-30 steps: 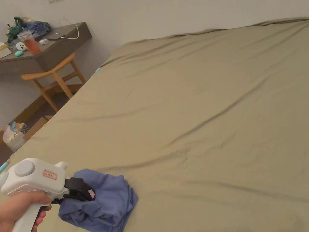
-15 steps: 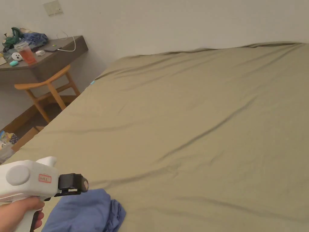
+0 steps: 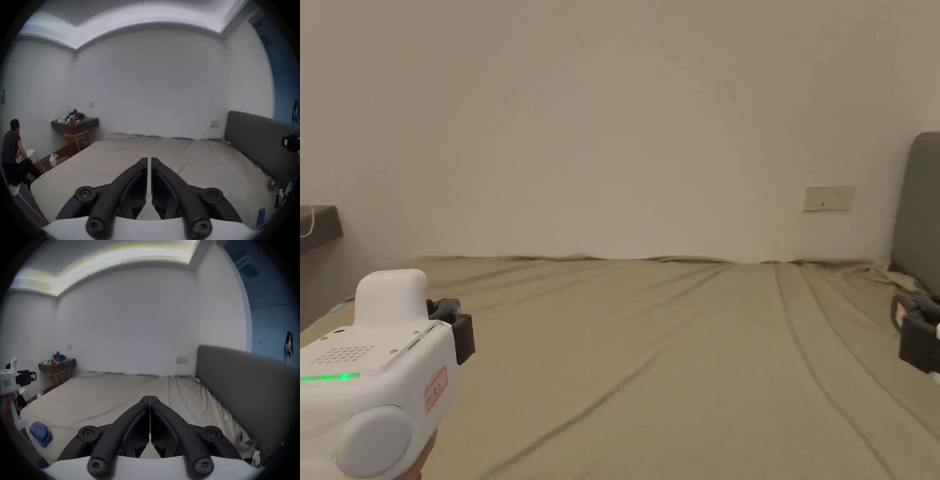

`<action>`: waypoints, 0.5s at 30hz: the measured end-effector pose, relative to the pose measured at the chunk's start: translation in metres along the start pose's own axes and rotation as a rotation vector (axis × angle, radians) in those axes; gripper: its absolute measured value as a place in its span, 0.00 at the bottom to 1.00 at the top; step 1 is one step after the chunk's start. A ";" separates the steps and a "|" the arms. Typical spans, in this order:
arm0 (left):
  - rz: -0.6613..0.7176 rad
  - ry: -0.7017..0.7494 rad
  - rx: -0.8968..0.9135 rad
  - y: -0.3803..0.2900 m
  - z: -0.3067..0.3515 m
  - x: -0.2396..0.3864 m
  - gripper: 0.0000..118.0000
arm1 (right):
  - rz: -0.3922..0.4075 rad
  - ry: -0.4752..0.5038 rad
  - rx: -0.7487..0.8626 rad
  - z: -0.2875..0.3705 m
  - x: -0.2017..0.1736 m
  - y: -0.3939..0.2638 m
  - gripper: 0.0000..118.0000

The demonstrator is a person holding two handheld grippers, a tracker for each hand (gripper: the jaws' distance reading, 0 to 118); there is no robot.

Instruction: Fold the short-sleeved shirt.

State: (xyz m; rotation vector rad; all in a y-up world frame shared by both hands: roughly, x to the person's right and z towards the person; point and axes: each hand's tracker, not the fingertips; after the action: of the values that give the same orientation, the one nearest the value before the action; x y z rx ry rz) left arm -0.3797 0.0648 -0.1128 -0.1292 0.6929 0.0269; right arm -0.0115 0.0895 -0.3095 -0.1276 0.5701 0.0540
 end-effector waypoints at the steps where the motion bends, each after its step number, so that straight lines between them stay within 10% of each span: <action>1: -0.010 0.013 0.019 0.003 0.003 0.014 0.03 | 0.013 -0.023 0.023 0.003 -0.001 0.004 0.02; 15: -0.003 -0.023 0.032 0.013 0.044 0.047 0.03 | 0.022 -0.093 0.015 0.022 0.017 -0.010 0.02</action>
State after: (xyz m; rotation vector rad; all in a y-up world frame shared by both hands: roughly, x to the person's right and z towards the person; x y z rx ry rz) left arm -0.3165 0.0825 -0.1102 -0.0989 0.6699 0.0142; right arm 0.0154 0.0830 -0.2997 -0.1042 0.4788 0.0763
